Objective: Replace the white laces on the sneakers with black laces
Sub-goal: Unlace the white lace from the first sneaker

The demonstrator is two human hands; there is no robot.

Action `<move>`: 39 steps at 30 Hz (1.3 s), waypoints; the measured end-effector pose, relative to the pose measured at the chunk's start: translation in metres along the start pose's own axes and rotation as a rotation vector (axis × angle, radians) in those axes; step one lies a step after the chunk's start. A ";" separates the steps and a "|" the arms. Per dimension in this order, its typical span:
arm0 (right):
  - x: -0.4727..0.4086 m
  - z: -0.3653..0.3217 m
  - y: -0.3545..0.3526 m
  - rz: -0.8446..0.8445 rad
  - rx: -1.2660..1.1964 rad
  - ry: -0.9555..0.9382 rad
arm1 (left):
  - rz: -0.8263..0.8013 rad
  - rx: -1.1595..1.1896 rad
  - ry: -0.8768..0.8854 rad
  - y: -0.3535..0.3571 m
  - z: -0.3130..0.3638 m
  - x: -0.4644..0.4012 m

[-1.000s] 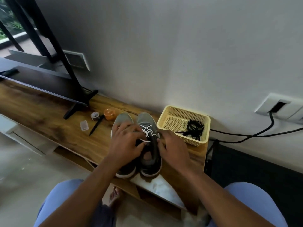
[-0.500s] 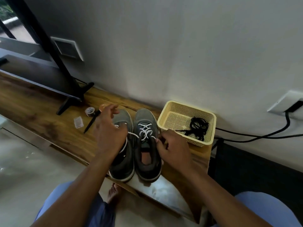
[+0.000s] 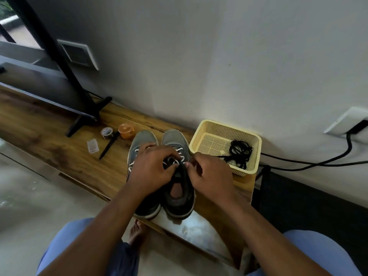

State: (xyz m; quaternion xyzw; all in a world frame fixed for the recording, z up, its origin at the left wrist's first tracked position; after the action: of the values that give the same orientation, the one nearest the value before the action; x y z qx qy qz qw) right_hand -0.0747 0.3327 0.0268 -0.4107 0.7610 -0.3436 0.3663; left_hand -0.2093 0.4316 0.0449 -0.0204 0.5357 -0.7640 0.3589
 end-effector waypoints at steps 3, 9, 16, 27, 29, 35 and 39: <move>0.001 -0.002 0.006 -0.034 0.017 -0.017 | 0.021 0.073 -0.019 -0.004 0.000 0.000; 0.001 -0.004 0.013 -0.069 0.002 -0.009 | 0.035 0.204 -0.076 0.000 -0.006 0.002; 0.003 -0.001 0.011 -0.038 -0.008 0.065 | 0.195 0.266 -0.252 -0.003 -0.022 0.004; 0.005 0.005 0.016 -0.018 0.025 0.130 | -0.018 0.040 -0.051 -0.001 0.007 -0.001; 0.005 0.006 0.017 -0.029 -0.025 0.147 | -0.019 0.009 -0.042 -0.002 0.007 -0.001; 0.004 0.009 0.018 -0.031 -0.080 0.182 | 0.023 0.055 0.017 -0.005 0.010 -0.001; 0.005 0.006 0.020 -0.047 -0.030 0.164 | 0.094 0.062 -0.060 -0.008 0.001 -0.002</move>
State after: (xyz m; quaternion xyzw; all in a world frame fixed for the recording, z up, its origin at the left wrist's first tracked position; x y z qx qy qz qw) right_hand -0.0788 0.3358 0.0058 -0.4043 0.7836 -0.3731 0.2885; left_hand -0.2118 0.4328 0.0527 -0.0068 0.5011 -0.7617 0.4107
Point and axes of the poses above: each hand's wrist, its own x-axis away from the middle knuckle, its own y-axis out of the palm, z = x × y, the point moved 8 cm from there along -x, towards the middle knuckle, and after that the axes turned 4 degrees about y, right-handed, at the moved point
